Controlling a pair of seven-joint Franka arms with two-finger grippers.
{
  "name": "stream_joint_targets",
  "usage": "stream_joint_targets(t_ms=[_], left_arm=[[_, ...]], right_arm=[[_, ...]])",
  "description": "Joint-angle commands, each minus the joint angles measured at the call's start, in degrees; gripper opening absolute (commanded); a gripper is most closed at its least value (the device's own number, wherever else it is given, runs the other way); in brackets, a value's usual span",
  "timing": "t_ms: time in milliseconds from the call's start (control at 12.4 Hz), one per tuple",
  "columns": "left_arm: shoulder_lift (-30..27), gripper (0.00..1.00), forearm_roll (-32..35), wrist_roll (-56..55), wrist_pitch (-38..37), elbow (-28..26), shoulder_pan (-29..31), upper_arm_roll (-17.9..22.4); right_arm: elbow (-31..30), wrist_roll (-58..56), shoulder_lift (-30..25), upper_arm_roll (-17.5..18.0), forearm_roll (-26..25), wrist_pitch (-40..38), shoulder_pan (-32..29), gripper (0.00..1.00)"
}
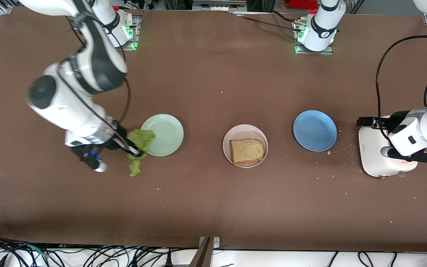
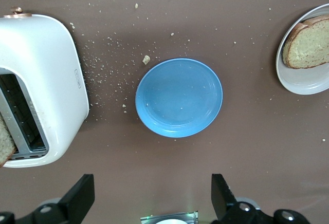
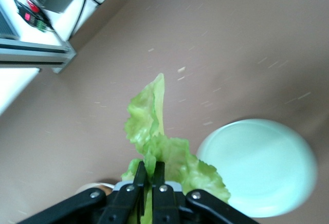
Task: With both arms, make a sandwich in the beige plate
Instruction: 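Lift the lettuce leaf with the right gripper and carry it over the beige plate, then lower the lettuce onto the bread and open the right gripper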
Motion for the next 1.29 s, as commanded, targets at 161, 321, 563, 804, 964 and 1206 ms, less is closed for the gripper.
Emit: stream_joint_targets(t_ms=[161, 321, 563, 804, 964, 1206], left_arm=[[-1.14, 1.00, 2.71, 3.78, -0.22, -1.80, 2.13, 0.22], [-3.24, 1.00, 3.85, 5.12, 0.91, -5.04, 2.93, 0.22], [-11.48, 1.00, 5.79, 8.19, 10.98, -19.40, 4.15, 0.13], [-17.66, 1.00, 5.79, 14.94, 19.90, -29.92, 8.80, 0.13], [-17.76, 1.00, 5.79, 20.83, 21.21, -29.93, 13.11, 0.13], [-16.27, 1.00, 5.36, 24.72, 24.03, -29.41, 16.99, 0.13]], right_arm=[[2.69, 27.11, 11.08, -0.57, -1.56, 23.01, 10.30, 0.00], [6.36, 35.14, 15.74, -0.66, -2.10, 29.38, 14.26, 0.00], [10.33, 36.93, 19.45, -3.02, -2.88, 30.36, 21.98, 0.00], [10.78, 36.93, 21.12, -4.62, -14.18, 33.09, 25.44, 0.00], [11.56, 37.01, 24.10, -4.62, -21.06, 34.23, 25.53, 0.00], [15.86, 37.01, 29.64, -4.70, -21.61, 38.88, 26.31, 0.00]])
